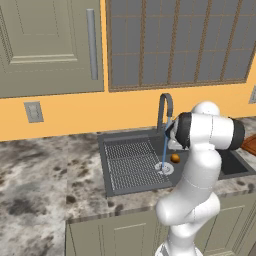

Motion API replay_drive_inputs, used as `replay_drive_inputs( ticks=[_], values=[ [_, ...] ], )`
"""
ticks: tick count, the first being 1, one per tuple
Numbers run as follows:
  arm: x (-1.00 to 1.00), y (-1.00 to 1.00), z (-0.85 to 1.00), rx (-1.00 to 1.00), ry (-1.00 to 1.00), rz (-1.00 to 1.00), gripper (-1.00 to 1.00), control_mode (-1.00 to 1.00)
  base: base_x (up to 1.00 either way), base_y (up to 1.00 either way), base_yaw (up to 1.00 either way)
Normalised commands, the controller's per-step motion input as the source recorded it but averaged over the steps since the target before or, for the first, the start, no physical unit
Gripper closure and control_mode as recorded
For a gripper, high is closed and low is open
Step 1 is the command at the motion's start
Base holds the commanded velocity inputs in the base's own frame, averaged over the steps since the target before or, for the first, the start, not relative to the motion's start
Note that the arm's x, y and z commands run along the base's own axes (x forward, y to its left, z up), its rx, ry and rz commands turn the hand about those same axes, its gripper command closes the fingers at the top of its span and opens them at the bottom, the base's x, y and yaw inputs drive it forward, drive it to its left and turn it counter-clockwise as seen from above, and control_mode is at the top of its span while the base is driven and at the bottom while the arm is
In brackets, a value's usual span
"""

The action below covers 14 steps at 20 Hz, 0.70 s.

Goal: Pick the mango, banana from the sink and place them on the cutting board to airdry. Then turn off the sink faucet.

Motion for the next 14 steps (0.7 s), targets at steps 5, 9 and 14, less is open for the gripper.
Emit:
replay_drive_inputs(
  ticks=[5,9,14],
  values=[
    [0.24,0.00,-0.21,0.00,0.05,-0.01,-1.00,-1.00,0.00,0.00,0.00],
    [0.27,0.00,-0.24,0.00,0.04,-0.01,-1.00,-1.00,0.00,0.00,0.00],
    [0.29,0.00,-0.28,0.00,0.04,-0.01,-1.00,-1.00,0.00,0.00,0.00]
  ],
)
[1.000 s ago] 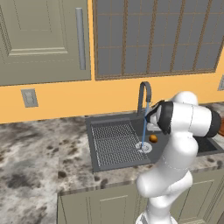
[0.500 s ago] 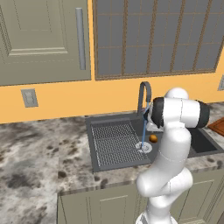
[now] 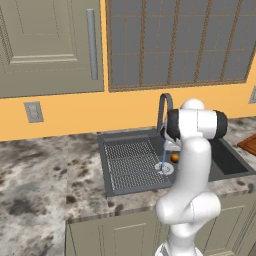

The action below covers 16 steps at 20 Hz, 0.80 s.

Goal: Pick the mango, banana from the sink and place them on the cutting board to airdry. Then turn off the sink faucet.

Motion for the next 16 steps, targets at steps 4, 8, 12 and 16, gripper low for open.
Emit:
replay_drive_inputs(
  ticks=[4,8,12,16],
  values=[
    [0.30,0.00,-0.23,0.00,0.03,-0.01,-1.00,-1.00,0.00,0.00,0.00],
    [0.26,-0.05,-0.19,0.00,0.01,0.00,-1.00,-1.00,0.00,0.00,0.00],
    [0.24,-0.11,-0.21,0.00,0.01,0.00,-1.00,-1.00,0.00,0.00,0.00],
    [0.22,-0.09,-0.21,0.00,0.01,0.00,-1.00,-1.00,0.00,0.00,0.00]
  ],
)
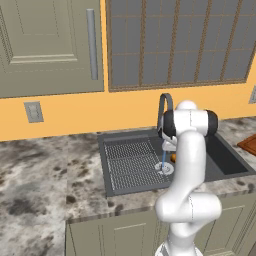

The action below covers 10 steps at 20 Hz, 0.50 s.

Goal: Pick the mango, banana from the sink and place them on the cutting board to airdry. Then turn off the sink faucet.

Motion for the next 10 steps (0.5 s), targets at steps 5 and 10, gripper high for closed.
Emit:
replay_drive_inputs(
  ticks=[5,10],
  values=[
    [0.21,-0.06,-0.19,0.00,0.01,0.00,-1.00,-1.00,0.00,0.00,0.00],
    [0.15,-0.10,-0.17,0.00,0.00,0.00,-1.00,-1.00,0.00,0.00,0.00]
  ],
)
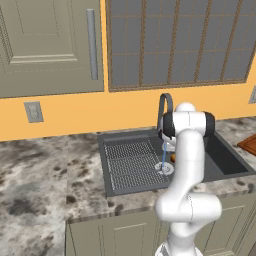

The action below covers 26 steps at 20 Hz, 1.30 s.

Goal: Pick the mango, banana from the sink and place them on the cutting board to airdry. Then turn off the sink faucet.

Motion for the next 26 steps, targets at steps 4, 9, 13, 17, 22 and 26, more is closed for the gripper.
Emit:
replay_drive_inputs(
  ticks=[4,9,13,17,22,26],
  values=[
    [0.03,-0.09,-0.17,0.00,0.00,0.00,-1.00,-1.00,0.00,0.00,0.00],
    [0.00,-0.02,-0.16,0.00,0.00,0.00,-1.00,-1.00,0.00,0.00,0.00],
    [0.00,0.00,-0.17,0.00,0.00,0.00,-1.00,-1.00,0.00,0.00,0.00],
    [0.00,0.00,-0.18,0.00,0.00,-0.01,-1.00,-1.00,0.00,0.00,0.00],
    [0.00,0.00,-0.15,0.00,0.00,-0.01,1.00,-1.00,0.00,0.00,0.00],
    [-0.07,-0.05,0.00,0.00,0.00,-0.01,1.00,-1.00,0.00,0.00,0.00]
  ],
)
